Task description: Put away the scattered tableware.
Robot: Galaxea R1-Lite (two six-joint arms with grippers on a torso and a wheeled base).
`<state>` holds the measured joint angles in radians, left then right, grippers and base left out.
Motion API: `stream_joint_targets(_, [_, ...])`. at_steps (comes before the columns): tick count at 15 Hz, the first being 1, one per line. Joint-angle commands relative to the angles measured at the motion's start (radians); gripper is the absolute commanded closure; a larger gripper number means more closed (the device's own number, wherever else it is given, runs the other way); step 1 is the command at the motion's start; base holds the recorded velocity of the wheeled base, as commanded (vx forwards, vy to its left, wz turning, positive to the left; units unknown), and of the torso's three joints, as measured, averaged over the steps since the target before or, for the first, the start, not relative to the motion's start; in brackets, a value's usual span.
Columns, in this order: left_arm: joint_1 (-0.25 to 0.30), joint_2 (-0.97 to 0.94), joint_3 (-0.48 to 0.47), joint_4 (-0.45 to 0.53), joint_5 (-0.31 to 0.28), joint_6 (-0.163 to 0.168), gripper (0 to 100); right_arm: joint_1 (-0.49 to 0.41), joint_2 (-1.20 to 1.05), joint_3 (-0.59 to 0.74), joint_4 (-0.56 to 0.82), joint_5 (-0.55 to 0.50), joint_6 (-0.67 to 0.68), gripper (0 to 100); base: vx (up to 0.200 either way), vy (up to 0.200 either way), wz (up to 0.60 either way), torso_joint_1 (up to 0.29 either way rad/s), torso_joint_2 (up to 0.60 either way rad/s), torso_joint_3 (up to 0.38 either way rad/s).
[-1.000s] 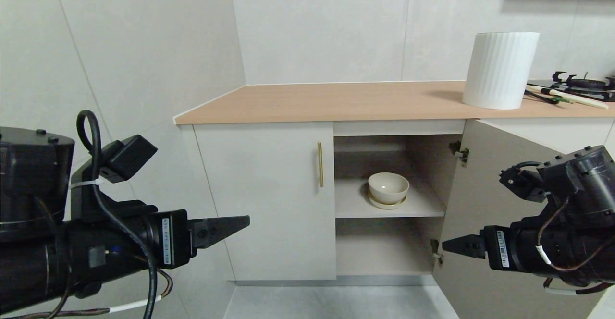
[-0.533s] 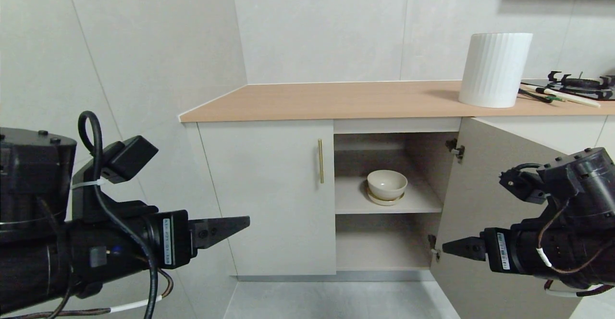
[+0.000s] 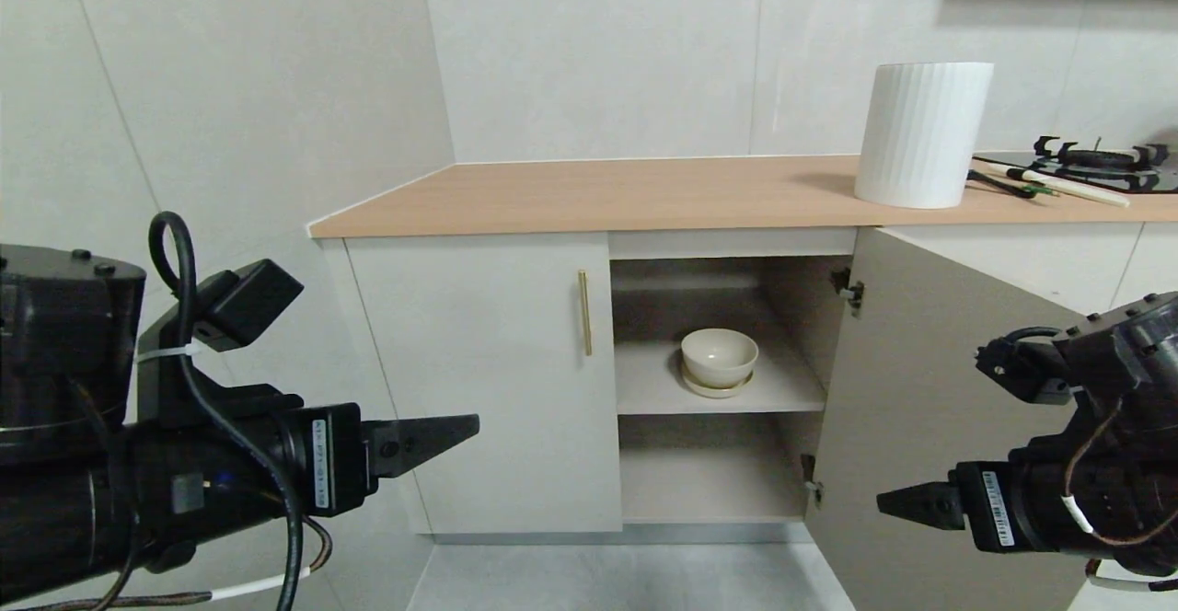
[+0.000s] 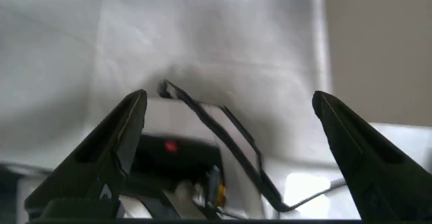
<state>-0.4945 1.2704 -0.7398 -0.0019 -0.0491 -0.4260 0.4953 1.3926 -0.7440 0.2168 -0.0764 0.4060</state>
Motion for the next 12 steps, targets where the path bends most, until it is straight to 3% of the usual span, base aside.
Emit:
stream_joint_targets(1, [0.001,0.003,0.0,0.0,0.0,0.0,0,0.0,-0.018,-0.003,0.01,0.0,-0.006,0,0.0,-0.2,0.0,0.007,0.0,0.002])
stream_joint_targets(4, [0.001,0.003,0.0,-0.001,0.0,0.0,0,-0.001,-0.017,-0.035,0.108,-0.002,-0.013,0,0.0,-0.2,0.0,0.001,0.0,0.002])
stream_joint_targets(5, [0.001,0.003,0.0,-0.001,0.0,0.0,0,-0.001,-0.017,-0.035,0.108,-0.002,-0.013,0,0.0,0.0,0.0,0.0,0.0,0.0])
stream_joint_targets(6, [0.001,0.004,0.002,-0.001,-0.001,0.0,0,-0.012,-0.02,-0.087,0.22,-0.01,-0.015,0,0.0,0.0,0.0,0.0,0.0,0.0])
stream_joint_targets(12, [0.001,0.006,0.0,-0.001,-0.003,0.0,0,-0.02,-0.064,-0.204,0.486,-0.046,-0.033,0,0.0,0.0,0.0,0.0,0.0,0.0])
